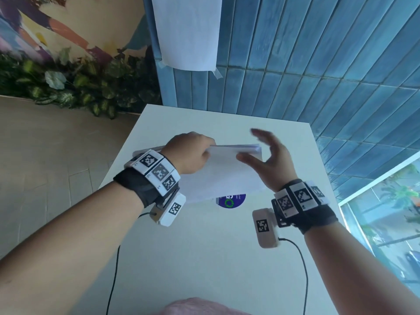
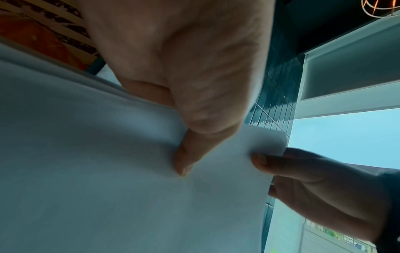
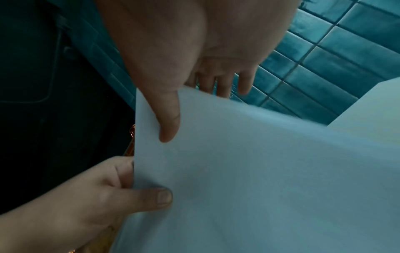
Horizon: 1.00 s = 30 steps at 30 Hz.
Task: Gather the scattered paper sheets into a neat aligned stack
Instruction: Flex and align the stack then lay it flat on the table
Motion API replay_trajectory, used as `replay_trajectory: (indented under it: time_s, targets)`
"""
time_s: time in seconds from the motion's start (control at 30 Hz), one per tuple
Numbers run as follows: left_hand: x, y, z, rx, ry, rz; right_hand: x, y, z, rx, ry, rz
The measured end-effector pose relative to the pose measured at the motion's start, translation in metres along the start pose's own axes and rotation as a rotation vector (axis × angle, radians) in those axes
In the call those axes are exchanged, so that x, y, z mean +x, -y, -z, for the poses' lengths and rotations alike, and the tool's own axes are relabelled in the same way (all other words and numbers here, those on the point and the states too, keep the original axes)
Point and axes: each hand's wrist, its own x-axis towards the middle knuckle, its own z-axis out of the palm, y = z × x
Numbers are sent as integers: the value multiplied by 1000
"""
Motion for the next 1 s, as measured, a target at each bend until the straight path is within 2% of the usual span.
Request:
replay_trajectory:
  time_s: [0.1, 0.27, 0.4, 0.5, 0.6, 0.67, 0.73, 0.9, 1.0]
  targets:
    - [0, -7, -2, -39, 32, 7, -2, 2, -4, 114, 105, -5]
    - [-14, 1, -9, -129, 42, 46, -12, -20, -6, 276, 27, -86]
    - [-28, 34, -14, -83, 70, 185, -22, -45, 6, 345, -20, -157]
    - [-36, 59, -19, -261, 56, 275, -29, -60, 11, 392, -66, -236]
    - [-40, 70, -31, -651, -86, 305, -31, -66, 9, 430, -119, -308]
    - [-41, 65, -42, -940, -235, 377, -31, -65, 4, 440, -161, -302]
    - [-38, 51, -55, -1092, -397, 425, -30, -62, -3, 427, -217, -278]
    - [-37, 10, -75, -900, -598, 384, -36, -54, -23, 324, -298, -201]
    - [-42, 3, -87, -928, -679, 414, -41, -59, -25, 294, -318, -199]
